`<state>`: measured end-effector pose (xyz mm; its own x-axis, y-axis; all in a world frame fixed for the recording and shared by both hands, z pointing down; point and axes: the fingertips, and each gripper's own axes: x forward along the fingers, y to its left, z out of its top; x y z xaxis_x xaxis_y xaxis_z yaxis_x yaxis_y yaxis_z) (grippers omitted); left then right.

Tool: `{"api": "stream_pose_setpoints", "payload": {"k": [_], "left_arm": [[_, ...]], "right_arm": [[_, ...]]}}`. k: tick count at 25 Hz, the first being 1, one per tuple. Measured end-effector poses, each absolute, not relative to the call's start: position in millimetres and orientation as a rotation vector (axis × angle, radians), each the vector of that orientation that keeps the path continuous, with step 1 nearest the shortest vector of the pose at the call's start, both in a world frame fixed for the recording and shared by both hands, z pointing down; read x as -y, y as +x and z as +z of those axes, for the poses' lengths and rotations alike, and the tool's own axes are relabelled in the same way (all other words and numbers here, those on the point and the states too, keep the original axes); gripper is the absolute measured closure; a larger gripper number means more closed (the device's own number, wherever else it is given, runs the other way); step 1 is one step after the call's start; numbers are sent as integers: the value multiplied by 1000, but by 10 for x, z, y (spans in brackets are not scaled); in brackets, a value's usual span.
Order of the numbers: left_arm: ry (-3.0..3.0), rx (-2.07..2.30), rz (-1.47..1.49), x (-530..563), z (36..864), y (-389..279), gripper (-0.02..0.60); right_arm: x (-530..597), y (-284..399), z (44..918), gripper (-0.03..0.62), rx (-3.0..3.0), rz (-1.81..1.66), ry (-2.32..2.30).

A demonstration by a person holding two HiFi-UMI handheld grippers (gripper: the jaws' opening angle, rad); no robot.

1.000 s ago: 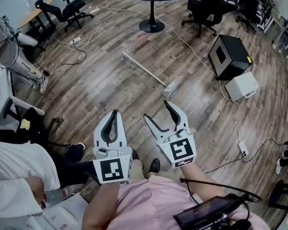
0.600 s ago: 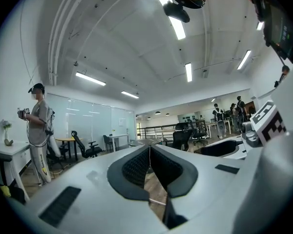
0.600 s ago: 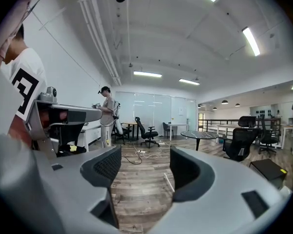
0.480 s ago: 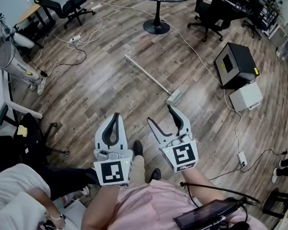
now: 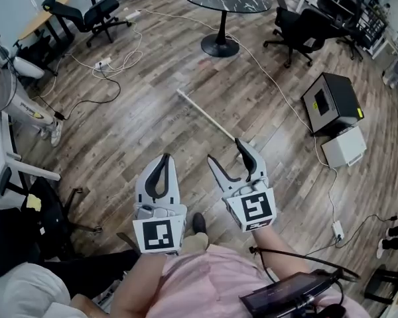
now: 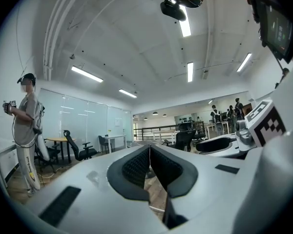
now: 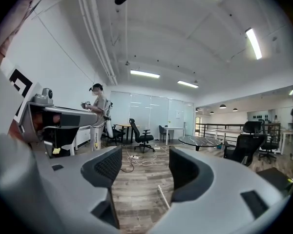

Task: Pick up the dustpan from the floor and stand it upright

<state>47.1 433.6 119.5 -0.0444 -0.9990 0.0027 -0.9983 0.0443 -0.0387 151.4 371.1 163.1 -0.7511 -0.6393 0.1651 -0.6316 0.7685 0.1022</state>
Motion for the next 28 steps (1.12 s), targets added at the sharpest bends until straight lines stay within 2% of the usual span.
{"api": "stream_pose_setpoints", "payload": {"k": [9, 28], "left_arm": [[-2111, -2230, -53, -3964, 1079, 84, 568], [-2154, -2235, -157, -2863, 1404, -158, 568]], "right_arm": [[-3303, 1237, 1472, 304, 2788, -104, 1046], [-2217, 1016, 1728, 312, 2768, -41, 1048]]}}
